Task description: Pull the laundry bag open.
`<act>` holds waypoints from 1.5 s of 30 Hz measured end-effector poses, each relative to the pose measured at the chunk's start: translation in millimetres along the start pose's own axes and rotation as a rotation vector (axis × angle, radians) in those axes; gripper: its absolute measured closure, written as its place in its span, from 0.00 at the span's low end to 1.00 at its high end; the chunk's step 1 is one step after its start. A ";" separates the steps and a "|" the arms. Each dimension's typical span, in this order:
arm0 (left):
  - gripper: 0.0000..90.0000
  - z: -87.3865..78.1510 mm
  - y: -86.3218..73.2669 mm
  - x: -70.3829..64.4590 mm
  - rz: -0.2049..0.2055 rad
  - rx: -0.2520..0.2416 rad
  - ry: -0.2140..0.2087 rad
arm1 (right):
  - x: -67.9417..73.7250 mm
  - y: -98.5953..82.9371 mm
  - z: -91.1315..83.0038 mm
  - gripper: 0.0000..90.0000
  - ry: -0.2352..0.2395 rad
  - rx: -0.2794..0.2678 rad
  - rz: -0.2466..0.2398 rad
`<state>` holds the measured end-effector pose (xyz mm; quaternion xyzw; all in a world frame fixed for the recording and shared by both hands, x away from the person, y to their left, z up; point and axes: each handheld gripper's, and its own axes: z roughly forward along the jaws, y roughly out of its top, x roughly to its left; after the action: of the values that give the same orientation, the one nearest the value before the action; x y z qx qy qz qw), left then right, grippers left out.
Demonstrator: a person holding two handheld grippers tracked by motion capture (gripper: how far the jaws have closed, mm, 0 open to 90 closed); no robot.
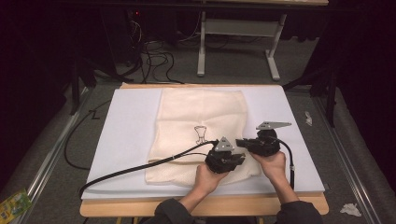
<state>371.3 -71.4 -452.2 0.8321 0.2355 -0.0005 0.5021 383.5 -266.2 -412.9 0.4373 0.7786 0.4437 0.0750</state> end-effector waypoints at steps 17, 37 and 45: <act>0.97 -6.7 1.1 -3.3 0.041 0.012 0.009 | -2.9 -4.0 -4.0 0.98 -0.014 0.005 -0.031; 0.97 -19.8 3.4 -0.6 0.032 0.024 0.032 | -5.6 -6.0 -6.5 0.98 -0.031 0.023 -0.067; 0.97 -28.1 1.5 2.1 0.030 0.031 0.057 | -9.2 -7.6 -10.0 0.98 -0.033 0.016 -0.059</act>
<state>367.1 -47.7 -437.5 0.8428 0.2372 0.0269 0.4824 379.5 -281.0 -415.2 0.4217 0.7935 0.4279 0.0973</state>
